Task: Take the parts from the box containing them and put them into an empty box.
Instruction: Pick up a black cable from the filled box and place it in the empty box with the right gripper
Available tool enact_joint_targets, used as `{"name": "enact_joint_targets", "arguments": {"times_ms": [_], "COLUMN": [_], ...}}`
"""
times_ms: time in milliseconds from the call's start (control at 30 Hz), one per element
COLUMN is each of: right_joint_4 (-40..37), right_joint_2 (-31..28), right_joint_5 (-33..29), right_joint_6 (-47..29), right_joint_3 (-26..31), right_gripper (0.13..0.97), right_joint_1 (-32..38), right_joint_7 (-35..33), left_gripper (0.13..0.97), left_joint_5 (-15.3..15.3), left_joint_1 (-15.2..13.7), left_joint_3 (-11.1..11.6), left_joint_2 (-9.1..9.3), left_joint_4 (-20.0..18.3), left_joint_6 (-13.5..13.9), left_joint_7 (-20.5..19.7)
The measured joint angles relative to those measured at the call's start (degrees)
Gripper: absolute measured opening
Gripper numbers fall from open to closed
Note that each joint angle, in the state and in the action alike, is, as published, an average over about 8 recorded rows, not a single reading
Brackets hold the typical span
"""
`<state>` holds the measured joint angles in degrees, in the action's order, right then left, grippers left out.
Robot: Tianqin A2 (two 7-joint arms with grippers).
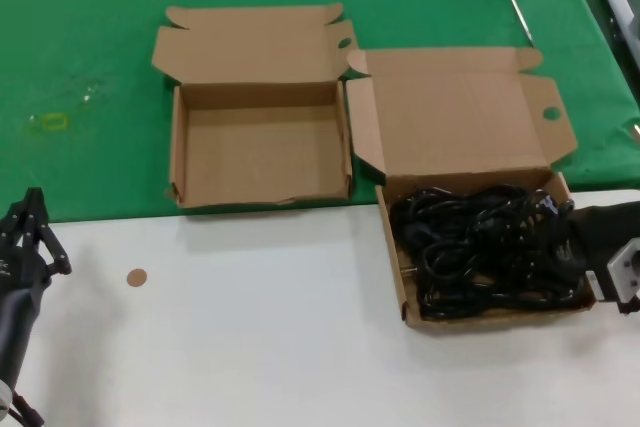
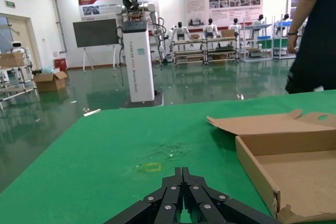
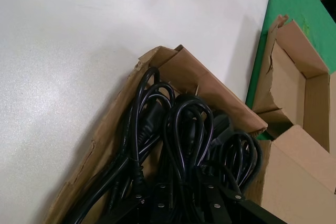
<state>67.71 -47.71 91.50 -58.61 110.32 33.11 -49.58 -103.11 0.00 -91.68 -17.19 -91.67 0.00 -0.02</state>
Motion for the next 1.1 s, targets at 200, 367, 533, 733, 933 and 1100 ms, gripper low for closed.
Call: {"name": "enact_joint_targets", "arguments": {"times_ms": [200,367,533,733,933,1100], "right_joint_4": [0.86,3.23,5.3,6.77,6.93,6.71], "right_joint_2": [-0.54,-1.74,-2.49,-2.08,0.62,4.46], "right_joint_5": [0.7,1.82,3.23,4.45,4.44,3.73], "right_joint_6": [0.04,-0.16,-0.37,-0.13,1.59,3.86], "right_joint_3": [-0.79,-2.04,-3.31,-4.18,-4.11,-3.16], "right_gripper": [0.217,0.215,0.211,0.21,0.209,0.209], "right_joint_1": [-0.01,0.12,0.6,1.99,4.37,6.24], "right_joint_7": [0.59,3.68,7.57,12.32,14.48,14.59], "left_gripper": [0.152,0.152,0.152,0.152,0.152,0.152], "left_joint_5": [0.0,0.0,0.0,0.0,0.0,0.0], "left_joint_1": [0.0,0.0,0.0,0.0,0.0,0.0], "left_joint_3": [0.0,0.0,0.0,0.0,0.0,0.0], "left_joint_2": [0.0,0.0,0.0,0.0,0.0,0.0], "left_joint_4": [0.0,0.0,0.0,0.0,0.0,0.0], "left_joint_6": [0.0,0.0,0.0,0.0,0.0,0.0], "left_joint_7": [0.0,0.0,0.0,0.0,0.0,0.0]}}
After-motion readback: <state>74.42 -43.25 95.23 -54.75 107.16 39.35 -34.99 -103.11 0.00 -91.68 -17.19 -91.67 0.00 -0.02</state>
